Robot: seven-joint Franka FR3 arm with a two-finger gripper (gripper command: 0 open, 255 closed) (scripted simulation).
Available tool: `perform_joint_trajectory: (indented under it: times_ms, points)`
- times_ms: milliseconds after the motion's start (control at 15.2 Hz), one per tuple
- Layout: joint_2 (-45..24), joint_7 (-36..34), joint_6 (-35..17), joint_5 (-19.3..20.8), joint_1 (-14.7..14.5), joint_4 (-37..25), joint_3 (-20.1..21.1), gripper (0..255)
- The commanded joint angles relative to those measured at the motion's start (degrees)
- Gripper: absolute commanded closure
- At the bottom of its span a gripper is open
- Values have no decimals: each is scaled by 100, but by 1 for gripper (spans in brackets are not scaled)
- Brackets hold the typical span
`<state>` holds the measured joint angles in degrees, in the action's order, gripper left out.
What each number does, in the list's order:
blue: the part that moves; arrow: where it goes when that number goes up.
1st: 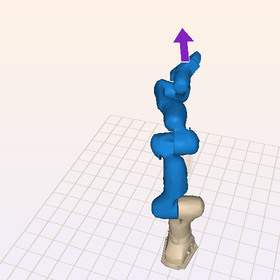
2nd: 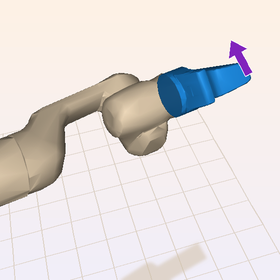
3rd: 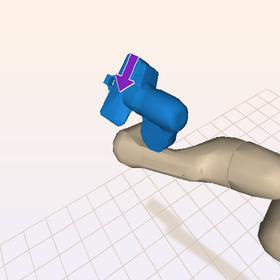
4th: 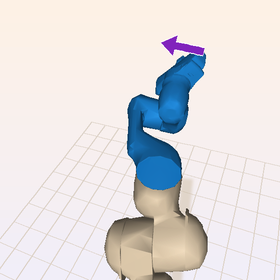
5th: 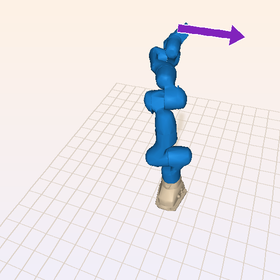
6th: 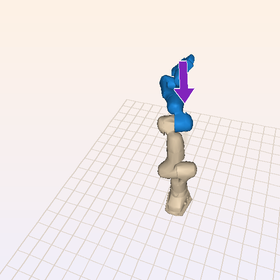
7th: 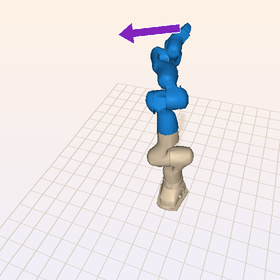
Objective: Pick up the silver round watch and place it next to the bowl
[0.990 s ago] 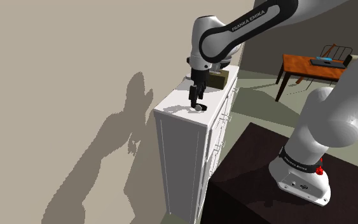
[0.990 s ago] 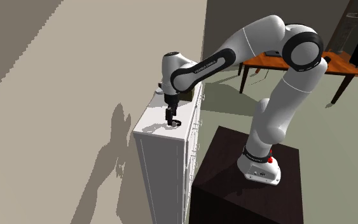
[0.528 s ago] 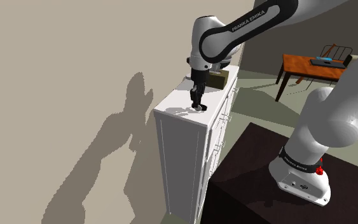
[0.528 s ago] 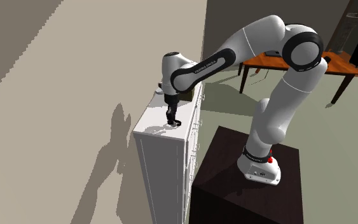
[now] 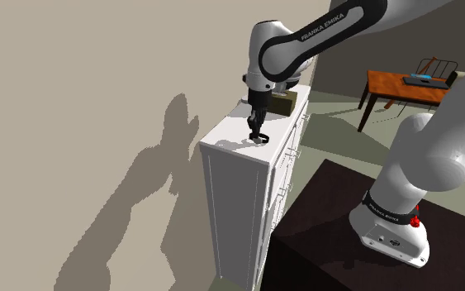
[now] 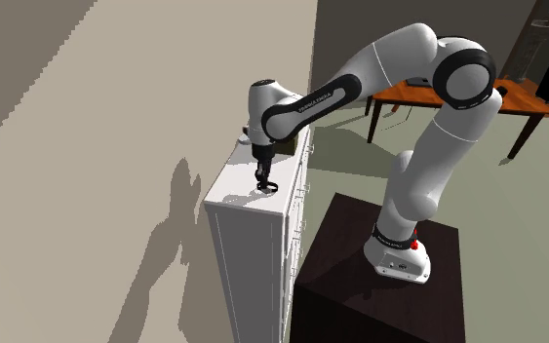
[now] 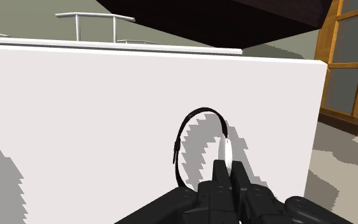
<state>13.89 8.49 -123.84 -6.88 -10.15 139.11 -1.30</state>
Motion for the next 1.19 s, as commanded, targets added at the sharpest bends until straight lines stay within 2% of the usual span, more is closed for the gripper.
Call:
perform_joint_trajectory:
  times_ms: [0, 1122]
  points:
    - [38, -11, 82, 6, 0, -40, 2, 255]
    - [479, -165, 1446, 94, 22, -969, -1, 255]
